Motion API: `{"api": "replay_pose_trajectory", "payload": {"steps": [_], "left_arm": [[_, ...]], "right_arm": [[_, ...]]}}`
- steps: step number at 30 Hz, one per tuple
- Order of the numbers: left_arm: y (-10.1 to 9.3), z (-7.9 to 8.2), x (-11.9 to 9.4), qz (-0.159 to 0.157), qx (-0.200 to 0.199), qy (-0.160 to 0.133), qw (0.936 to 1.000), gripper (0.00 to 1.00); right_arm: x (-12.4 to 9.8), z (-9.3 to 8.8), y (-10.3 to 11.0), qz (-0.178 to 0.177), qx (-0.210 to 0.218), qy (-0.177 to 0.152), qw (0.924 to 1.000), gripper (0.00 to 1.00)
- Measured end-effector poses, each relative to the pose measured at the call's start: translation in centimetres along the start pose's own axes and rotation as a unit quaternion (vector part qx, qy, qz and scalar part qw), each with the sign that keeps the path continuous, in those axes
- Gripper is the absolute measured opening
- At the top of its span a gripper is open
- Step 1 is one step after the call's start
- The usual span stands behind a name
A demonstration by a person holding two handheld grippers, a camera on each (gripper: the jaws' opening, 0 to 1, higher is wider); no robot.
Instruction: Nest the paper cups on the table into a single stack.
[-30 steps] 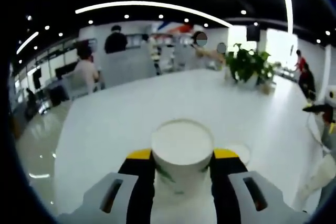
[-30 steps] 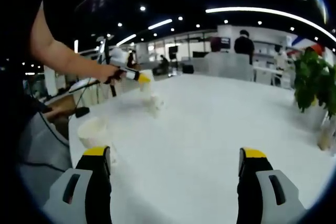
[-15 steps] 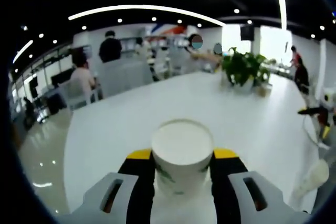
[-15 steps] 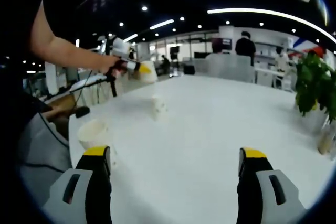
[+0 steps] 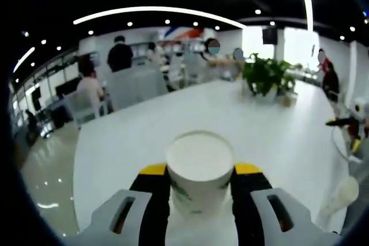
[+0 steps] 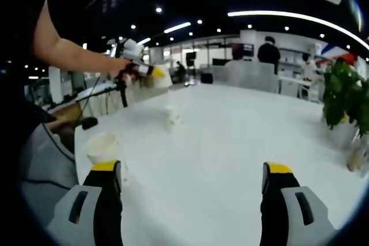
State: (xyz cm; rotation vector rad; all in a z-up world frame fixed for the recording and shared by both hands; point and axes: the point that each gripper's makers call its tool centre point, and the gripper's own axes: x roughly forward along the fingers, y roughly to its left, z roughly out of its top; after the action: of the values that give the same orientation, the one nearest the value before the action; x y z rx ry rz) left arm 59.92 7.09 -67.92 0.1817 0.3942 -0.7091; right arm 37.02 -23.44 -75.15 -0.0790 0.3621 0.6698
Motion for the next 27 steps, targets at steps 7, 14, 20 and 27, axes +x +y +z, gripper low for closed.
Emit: {"api": "replay_pose_trajectory", "payload": {"steps": [7,14,20,27], "left_arm": [[-0.6,0.4,-0.2,-0.007,0.003,-0.003,1.0,0.39],[-1.6,0.5,-0.4,-0.02,0.008,-0.001,0.9998,0.39],[-2.6,1.2,-0.7,-0.031,0.013,-0.008,0.9994,0.39],[-4.1,1.9,-1.1,-0.047,0.025,-0.013,0.9985,0.39]], "right_arm": [[0.0,0.1,0.1,0.002,-0.002,-0.001,1.0,1.0],[-0.2,0.5,-0.1,0.0,-0.004,-0.004,1.0,1.0],[-0.5,0.6,-0.1,0.001,-0.005,-0.004,1.0,1.0],[-0.6,0.6,0.2,0.005,-0.007,-0.004,1.0,1.0]]}}
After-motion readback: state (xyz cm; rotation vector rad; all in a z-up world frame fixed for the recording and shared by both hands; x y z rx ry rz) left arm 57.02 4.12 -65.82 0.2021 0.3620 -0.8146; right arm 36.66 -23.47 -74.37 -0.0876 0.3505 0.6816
